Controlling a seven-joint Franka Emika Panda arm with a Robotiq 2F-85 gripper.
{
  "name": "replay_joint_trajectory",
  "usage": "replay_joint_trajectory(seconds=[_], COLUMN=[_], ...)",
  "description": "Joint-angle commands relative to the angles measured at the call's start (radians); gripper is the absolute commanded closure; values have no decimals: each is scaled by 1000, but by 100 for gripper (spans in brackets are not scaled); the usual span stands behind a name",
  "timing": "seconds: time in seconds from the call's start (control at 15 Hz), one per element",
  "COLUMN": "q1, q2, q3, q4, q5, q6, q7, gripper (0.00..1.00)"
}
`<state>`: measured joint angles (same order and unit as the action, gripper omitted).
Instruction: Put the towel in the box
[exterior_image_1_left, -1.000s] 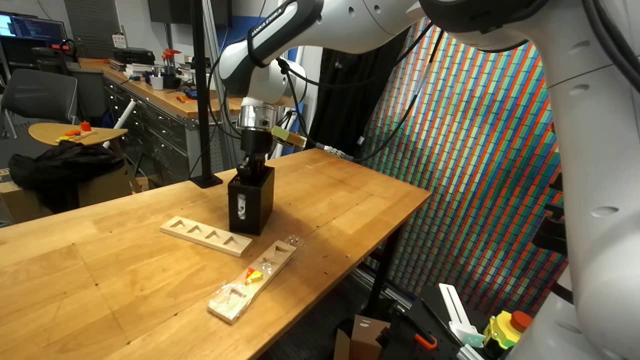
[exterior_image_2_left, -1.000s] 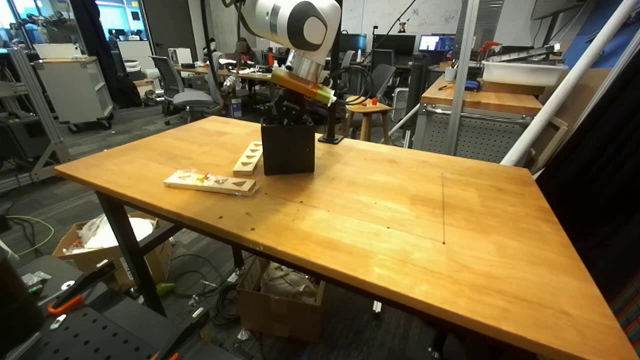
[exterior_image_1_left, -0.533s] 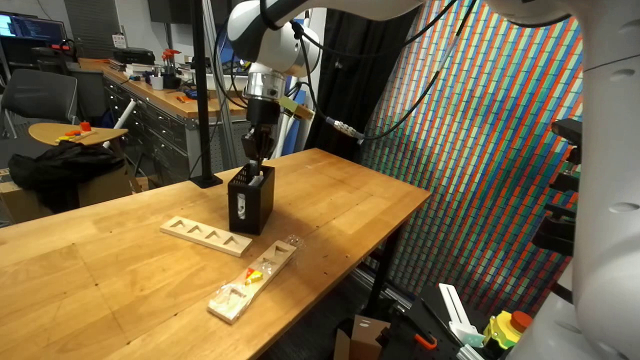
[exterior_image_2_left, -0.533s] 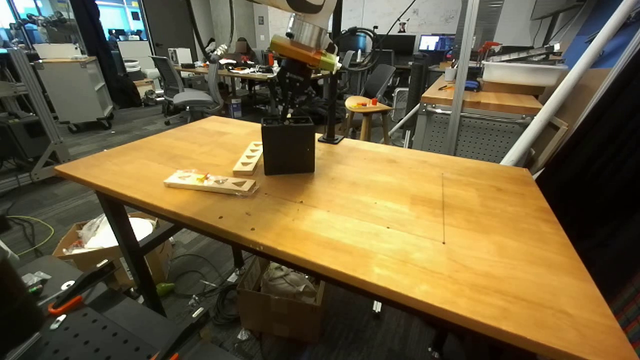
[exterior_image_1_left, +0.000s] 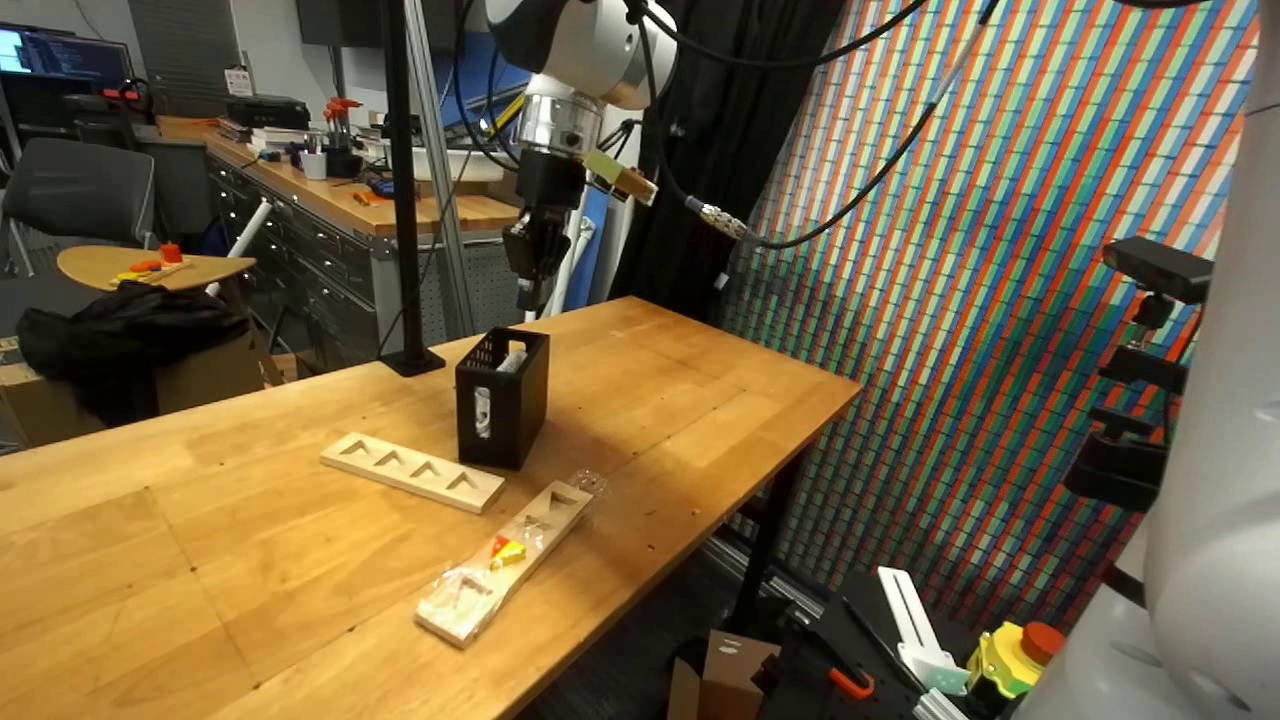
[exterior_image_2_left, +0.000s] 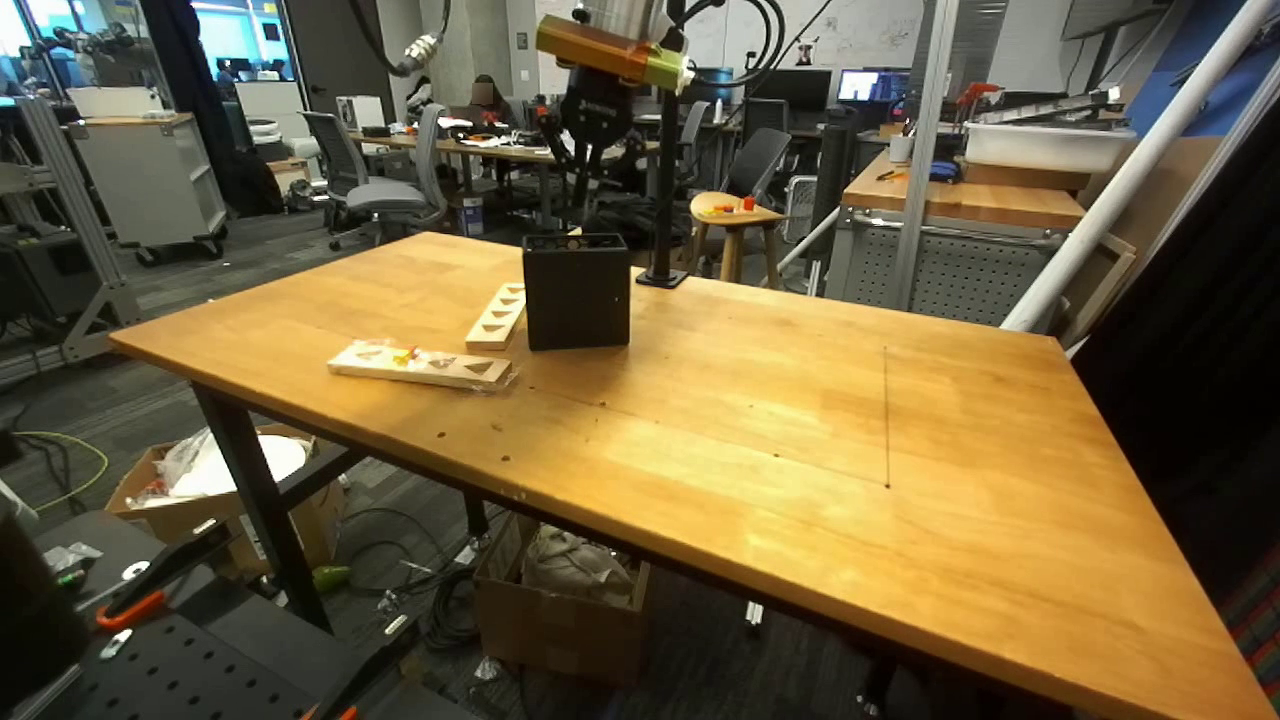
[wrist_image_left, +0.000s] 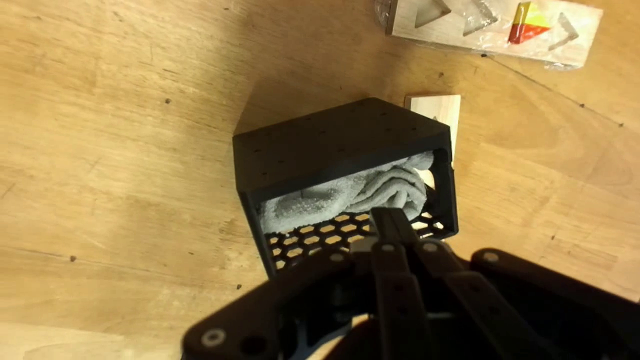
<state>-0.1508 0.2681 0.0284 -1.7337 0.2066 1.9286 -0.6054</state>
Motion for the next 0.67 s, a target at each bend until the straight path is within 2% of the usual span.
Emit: replay_joint_trajectory(seconds=[0.0,0.07,0.13,0.2,0.27,0.4,0.47,0.6], q1=[0,2,3,9,9,9,9,8], q2=[-74,-85,-95,-42,-46,-41,-38,-35], q3=[-5,-3,-3,-11,-11,-11,-10,-10], q4=[-75,-91,-105,-46,-53,-53,-53,-53], q5=[62,80,97,57,60,60,60,59], q6=[80,103,120,68,72,71,71,71], q7=[-10,-13,-14,-2,-2,-2,-2,-2], gripper=[86,72,72,65,84,67,65,66])
